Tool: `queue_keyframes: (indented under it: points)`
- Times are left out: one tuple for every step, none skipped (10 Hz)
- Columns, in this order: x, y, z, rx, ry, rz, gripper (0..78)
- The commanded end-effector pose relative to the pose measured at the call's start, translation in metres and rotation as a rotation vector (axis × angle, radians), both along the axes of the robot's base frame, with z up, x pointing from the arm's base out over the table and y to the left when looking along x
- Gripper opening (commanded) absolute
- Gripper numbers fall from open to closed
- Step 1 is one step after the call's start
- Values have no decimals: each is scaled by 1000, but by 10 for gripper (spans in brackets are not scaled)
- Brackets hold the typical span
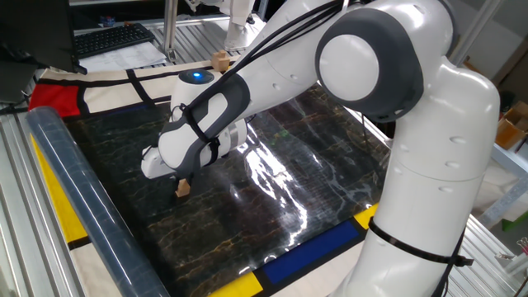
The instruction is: Hold a small block with the gripper and sweep it from left to right on the table
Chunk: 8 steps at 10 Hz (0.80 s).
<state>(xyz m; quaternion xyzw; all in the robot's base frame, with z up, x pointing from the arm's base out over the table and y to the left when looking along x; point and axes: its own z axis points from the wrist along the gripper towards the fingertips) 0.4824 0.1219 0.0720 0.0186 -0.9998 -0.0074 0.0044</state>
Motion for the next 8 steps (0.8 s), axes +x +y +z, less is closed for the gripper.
queue_keyframes:
  points:
    - [1,-35,-15,-7,12,27,12]
    - [3,-38,-15,-7,12,31,12]
    - [6,-43,-13,-8,11,41,12]
    - [9,-45,-13,-8,11,47,12]
    - [10,-47,-12,-9,11,50,12]
    - [11,-48,-11,-9,11,51,12]
    - [11,-48,-10,-10,11,53,12]
    - [11,-50,-10,-10,11,54,12]
